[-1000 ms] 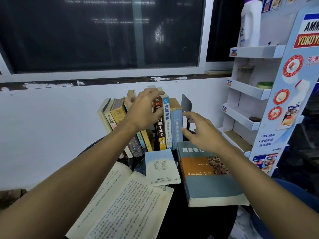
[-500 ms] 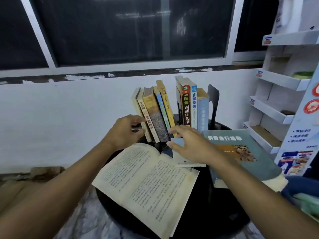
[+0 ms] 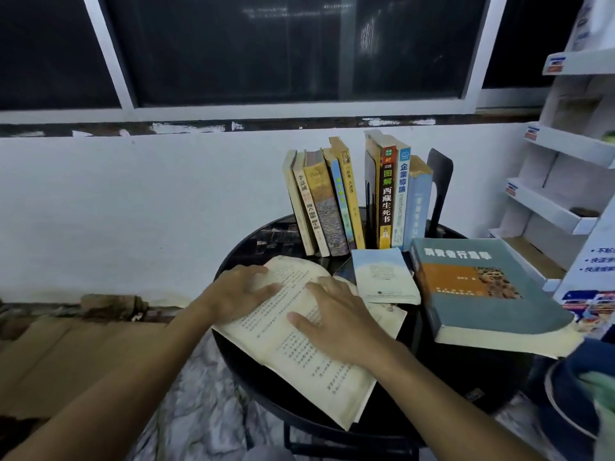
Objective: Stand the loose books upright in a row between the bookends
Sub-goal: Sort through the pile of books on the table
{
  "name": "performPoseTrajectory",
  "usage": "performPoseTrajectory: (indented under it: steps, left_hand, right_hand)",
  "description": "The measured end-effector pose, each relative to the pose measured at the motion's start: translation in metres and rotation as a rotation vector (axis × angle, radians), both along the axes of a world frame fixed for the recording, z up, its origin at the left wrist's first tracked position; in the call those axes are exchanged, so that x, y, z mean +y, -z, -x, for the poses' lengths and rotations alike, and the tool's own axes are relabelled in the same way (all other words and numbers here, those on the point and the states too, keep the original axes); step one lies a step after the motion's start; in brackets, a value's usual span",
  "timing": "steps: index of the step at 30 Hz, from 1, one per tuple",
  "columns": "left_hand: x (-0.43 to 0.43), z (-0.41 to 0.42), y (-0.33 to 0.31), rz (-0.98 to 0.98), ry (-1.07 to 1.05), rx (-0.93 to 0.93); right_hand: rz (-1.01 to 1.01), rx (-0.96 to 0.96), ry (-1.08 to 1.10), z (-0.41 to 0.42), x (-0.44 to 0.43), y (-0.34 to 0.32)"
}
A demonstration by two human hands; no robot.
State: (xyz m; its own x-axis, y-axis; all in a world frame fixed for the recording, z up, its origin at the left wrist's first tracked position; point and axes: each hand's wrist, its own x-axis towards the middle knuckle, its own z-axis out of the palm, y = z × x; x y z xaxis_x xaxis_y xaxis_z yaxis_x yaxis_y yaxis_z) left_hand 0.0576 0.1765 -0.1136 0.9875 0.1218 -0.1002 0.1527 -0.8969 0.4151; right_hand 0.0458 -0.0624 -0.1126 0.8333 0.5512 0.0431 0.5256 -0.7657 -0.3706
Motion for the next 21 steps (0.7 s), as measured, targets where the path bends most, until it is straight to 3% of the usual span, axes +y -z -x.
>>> performPoseTrajectory:
  steps: [12,21]
  left_hand:
    - [0.000,0.036,0.021,0.018,-0.083,-0.074]
    - [-0.001,0.074,0.037,0.172,-0.166,-0.137]
  right_hand:
    - [0.071,0.051,-0.044,0.000,-0.002,0.026]
    - [0.074,0.026,-0.147,0.006,-0.015,0.028]
